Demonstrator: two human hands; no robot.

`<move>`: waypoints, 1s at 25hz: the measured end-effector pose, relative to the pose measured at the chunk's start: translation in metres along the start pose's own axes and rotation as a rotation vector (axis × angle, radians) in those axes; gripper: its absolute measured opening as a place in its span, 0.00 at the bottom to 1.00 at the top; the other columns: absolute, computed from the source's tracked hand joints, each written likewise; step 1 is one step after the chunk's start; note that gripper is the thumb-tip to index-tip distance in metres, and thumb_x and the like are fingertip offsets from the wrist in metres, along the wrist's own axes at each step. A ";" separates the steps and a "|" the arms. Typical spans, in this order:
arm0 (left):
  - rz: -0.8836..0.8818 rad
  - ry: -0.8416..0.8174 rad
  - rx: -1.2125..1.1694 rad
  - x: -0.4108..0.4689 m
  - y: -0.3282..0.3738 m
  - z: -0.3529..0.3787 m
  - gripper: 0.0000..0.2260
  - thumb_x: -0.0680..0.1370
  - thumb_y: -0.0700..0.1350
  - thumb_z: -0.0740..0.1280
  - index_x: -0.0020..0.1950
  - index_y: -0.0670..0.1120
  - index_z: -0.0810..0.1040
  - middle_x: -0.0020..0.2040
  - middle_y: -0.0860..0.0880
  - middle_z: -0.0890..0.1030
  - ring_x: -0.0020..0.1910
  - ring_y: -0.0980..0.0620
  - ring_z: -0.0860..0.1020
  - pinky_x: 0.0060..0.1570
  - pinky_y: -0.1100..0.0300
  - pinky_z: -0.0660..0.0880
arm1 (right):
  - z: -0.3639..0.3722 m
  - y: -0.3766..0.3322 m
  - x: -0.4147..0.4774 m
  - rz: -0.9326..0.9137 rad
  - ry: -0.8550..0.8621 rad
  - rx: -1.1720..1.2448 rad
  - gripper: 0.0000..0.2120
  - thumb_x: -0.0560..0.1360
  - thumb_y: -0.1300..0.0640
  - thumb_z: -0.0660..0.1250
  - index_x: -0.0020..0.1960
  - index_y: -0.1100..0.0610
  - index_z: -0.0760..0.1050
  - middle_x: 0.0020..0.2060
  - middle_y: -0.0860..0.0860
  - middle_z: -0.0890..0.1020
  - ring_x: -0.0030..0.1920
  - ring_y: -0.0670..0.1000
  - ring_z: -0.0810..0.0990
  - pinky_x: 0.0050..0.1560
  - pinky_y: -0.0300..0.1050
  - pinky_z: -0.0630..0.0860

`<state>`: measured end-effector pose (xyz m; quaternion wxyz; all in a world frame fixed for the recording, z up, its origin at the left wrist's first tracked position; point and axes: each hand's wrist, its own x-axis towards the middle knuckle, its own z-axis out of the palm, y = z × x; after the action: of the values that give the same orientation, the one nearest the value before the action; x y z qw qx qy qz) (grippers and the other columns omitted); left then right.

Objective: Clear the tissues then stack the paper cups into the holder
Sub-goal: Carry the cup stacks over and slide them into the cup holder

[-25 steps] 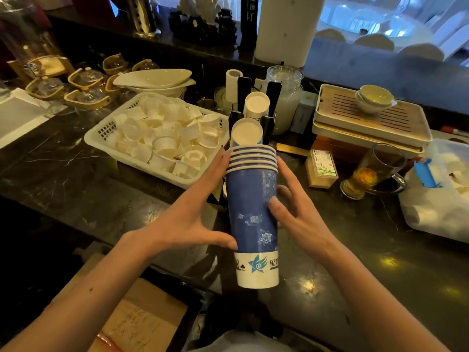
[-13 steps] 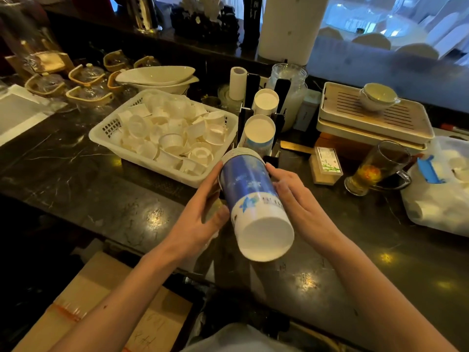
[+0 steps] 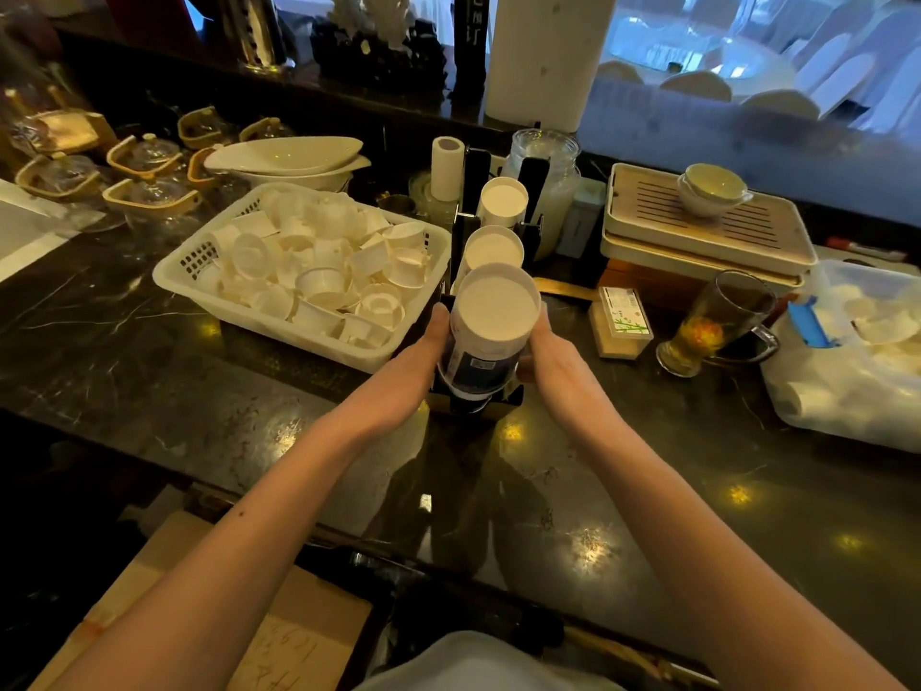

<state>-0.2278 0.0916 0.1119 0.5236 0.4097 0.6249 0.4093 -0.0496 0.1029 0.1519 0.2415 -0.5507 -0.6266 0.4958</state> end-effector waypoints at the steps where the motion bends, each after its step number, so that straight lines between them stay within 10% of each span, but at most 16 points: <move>1: -0.012 -0.020 0.025 0.002 0.007 0.002 0.40 0.75 0.72 0.41 0.80 0.51 0.56 0.78 0.45 0.65 0.76 0.44 0.64 0.76 0.46 0.58 | 0.002 0.003 0.003 0.019 0.000 -0.026 0.38 0.75 0.29 0.39 0.72 0.48 0.69 0.66 0.52 0.77 0.65 0.52 0.75 0.58 0.43 0.68; 5: 0.027 -0.181 0.140 -0.006 -0.006 -0.007 0.35 0.75 0.74 0.44 0.79 0.60 0.56 0.78 0.52 0.65 0.77 0.50 0.63 0.73 0.52 0.58 | 0.010 0.013 0.015 0.141 -0.036 -0.014 0.35 0.79 0.31 0.42 0.77 0.50 0.60 0.74 0.54 0.68 0.73 0.56 0.67 0.69 0.54 0.63; 9: 0.162 0.043 0.202 -0.011 -0.019 -0.003 0.16 0.84 0.56 0.54 0.67 0.56 0.73 0.61 0.58 0.78 0.65 0.56 0.74 0.59 0.60 0.71 | 0.010 0.024 0.015 0.094 -0.072 -0.032 0.26 0.82 0.37 0.48 0.66 0.52 0.73 0.65 0.53 0.77 0.58 0.47 0.76 0.55 0.44 0.70; 13: 0.272 -0.027 0.251 -0.026 -0.034 -0.002 0.23 0.81 0.64 0.55 0.72 0.55 0.71 0.68 0.58 0.76 0.68 0.62 0.71 0.68 0.61 0.67 | 0.011 0.036 0.001 -0.191 -0.092 -0.103 0.22 0.80 0.36 0.54 0.69 0.44 0.70 0.58 0.39 0.78 0.61 0.41 0.75 0.54 0.34 0.71; 18: 0.751 0.150 0.574 -0.034 -0.047 -0.001 0.24 0.79 0.48 0.68 0.75 0.48 0.69 0.72 0.51 0.72 0.72 0.58 0.69 0.71 0.63 0.65 | 0.015 0.055 -0.003 -0.680 0.093 -0.579 0.26 0.80 0.46 0.61 0.76 0.51 0.64 0.74 0.49 0.68 0.73 0.46 0.67 0.69 0.41 0.67; 25: 0.779 0.180 0.700 -0.027 -0.054 0.003 0.24 0.78 0.44 0.70 0.74 0.43 0.70 0.73 0.47 0.73 0.72 0.52 0.70 0.71 0.53 0.70 | 0.021 0.069 0.000 -0.758 0.157 -0.646 0.25 0.79 0.57 0.65 0.75 0.59 0.65 0.74 0.54 0.68 0.73 0.50 0.69 0.70 0.47 0.70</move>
<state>-0.2261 0.0484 0.0697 0.1090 0.7248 0.5682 0.3741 -0.0360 0.0889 0.0825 0.2680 -0.3668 -0.8839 0.1112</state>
